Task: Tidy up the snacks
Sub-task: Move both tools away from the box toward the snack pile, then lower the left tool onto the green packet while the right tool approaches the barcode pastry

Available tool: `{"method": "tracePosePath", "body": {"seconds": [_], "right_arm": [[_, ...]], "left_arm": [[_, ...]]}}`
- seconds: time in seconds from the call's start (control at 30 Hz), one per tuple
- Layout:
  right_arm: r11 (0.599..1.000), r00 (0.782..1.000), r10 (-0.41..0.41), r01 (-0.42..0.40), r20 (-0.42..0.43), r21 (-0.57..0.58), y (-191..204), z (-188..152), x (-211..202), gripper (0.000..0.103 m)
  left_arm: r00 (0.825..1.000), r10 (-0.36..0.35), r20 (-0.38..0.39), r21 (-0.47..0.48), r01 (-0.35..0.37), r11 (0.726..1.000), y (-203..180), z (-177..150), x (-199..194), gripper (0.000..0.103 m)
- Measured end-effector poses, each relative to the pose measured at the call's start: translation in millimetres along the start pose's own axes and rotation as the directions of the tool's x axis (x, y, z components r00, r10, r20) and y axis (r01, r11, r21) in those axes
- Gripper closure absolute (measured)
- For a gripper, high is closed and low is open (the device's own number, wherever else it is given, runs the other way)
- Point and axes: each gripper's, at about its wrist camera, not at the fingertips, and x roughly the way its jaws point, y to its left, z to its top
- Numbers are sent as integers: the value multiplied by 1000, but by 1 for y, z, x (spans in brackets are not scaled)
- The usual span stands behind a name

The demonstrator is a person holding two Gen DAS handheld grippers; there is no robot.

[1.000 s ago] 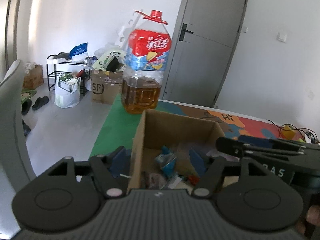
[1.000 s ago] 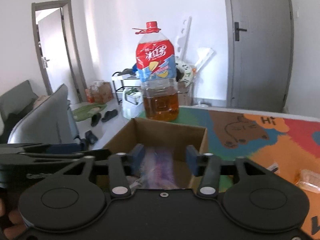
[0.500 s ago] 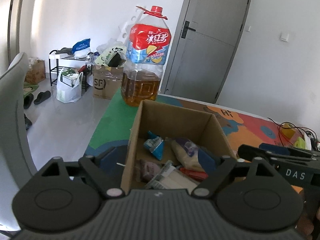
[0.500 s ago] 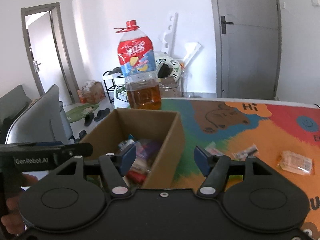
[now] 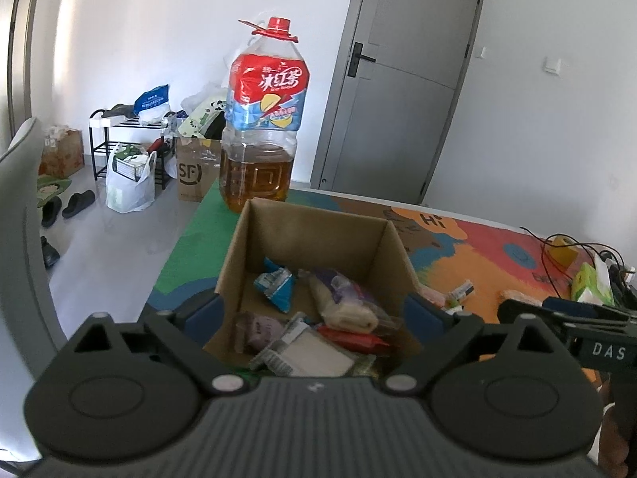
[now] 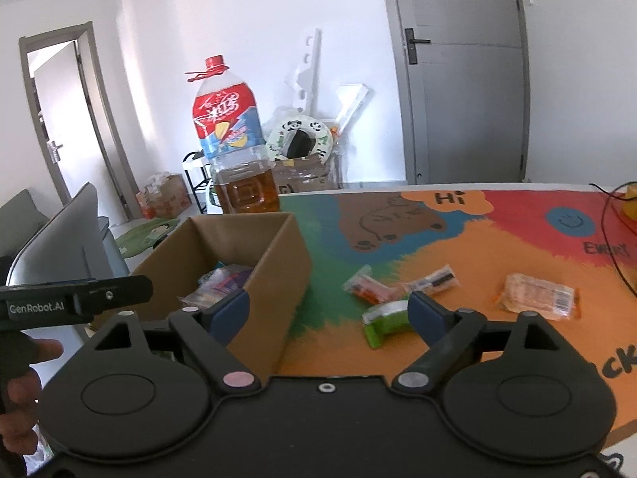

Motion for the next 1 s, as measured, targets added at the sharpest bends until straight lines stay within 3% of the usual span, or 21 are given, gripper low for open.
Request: {"method": "tracePosePath", "body": {"seconds": [0.27, 1.0], "right_arm": [[1000, 1000, -7, 7, 0, 21, -16, -8, -10, 0], [994, 997, -72, 72, -7, 87, -62, -26, -30, 0]], "left_arm": [[1000, -9, -22, 20, 10, 1000, -15, -5, 1, 5], [995, -93, -29, 63, 95, 994, -74, -13, 4, 4]]}}
